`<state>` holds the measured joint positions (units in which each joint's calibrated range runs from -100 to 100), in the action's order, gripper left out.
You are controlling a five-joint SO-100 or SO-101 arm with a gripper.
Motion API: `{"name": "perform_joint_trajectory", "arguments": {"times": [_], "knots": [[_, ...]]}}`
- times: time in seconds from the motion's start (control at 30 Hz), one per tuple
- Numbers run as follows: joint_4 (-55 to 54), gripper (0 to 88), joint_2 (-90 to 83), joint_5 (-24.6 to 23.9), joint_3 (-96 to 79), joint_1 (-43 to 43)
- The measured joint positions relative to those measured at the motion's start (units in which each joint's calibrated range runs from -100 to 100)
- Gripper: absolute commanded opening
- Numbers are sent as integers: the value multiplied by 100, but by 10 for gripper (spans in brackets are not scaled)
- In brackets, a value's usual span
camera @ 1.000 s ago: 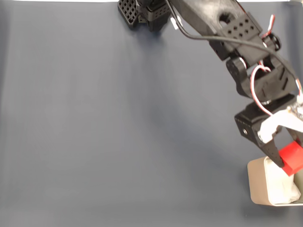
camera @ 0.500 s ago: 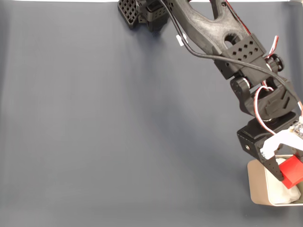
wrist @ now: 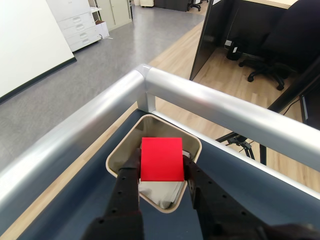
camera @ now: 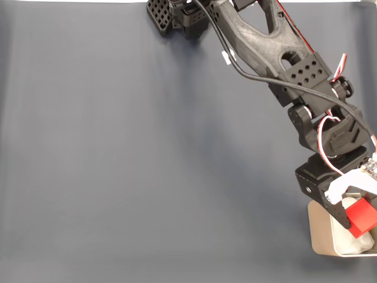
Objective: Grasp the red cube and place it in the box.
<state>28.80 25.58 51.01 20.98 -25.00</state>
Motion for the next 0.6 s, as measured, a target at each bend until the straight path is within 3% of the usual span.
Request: {"name": "perform_joint_trajectory", "arguments": {"times": [0.6], "knots": [[0, 4, 130, 5, 0, -7]]}}
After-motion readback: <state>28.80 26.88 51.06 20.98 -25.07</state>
